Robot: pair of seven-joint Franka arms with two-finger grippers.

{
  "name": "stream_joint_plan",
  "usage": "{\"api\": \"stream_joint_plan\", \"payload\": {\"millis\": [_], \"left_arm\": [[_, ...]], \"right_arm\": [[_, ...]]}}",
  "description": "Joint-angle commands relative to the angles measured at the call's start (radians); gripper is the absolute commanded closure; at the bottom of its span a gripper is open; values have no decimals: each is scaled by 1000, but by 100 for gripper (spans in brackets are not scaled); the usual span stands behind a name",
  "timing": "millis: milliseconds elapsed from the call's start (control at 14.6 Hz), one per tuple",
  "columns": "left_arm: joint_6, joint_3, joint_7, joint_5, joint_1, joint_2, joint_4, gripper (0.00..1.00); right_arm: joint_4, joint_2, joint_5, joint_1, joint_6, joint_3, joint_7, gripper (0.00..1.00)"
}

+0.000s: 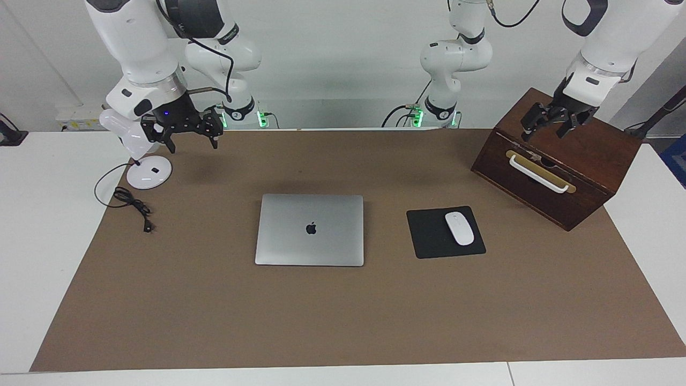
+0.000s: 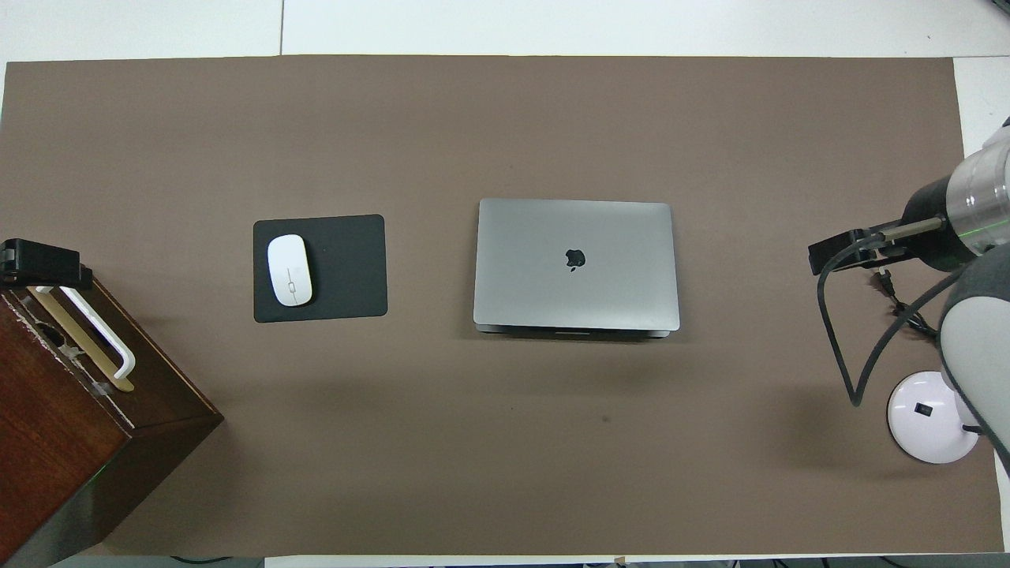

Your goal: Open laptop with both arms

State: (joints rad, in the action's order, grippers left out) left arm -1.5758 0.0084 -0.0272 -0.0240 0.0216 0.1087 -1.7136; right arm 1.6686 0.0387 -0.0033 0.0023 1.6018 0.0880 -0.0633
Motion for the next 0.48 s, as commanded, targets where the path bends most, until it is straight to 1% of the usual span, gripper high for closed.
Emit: {"api": "stream_joint_plan", "payload": {"millis": [0, 137, 205, 274, 342, 411], "left_arm": [[19, -10, -23, 9, 8, -12, 26, 0], [17, -10, -23, 9, 5, -12, 25, 0], [17, -10, -23, 9, 5, -12, 25, 0], [17, -10, -23, 9, 5, -11, 25, 0], [17, -10, -31, 9, 5, -11, 25, 8], [16, -10, -43, 9, 6, -11, 25, 43]], "right_arm": [[39, 27, 23, -13, 33, 2, -50, 0], [39, 26, 25, -13, 29, 2, -49, 1], [39, 26, 25, -13, 29, 2, -49, 4], [40, 26, 25, -13, 29, 2, -49, 9], [43, 26, 25, -12, 27, 2, -46, 14], [52, 29, 25, -9, 26, 2, -46, 23]]}}
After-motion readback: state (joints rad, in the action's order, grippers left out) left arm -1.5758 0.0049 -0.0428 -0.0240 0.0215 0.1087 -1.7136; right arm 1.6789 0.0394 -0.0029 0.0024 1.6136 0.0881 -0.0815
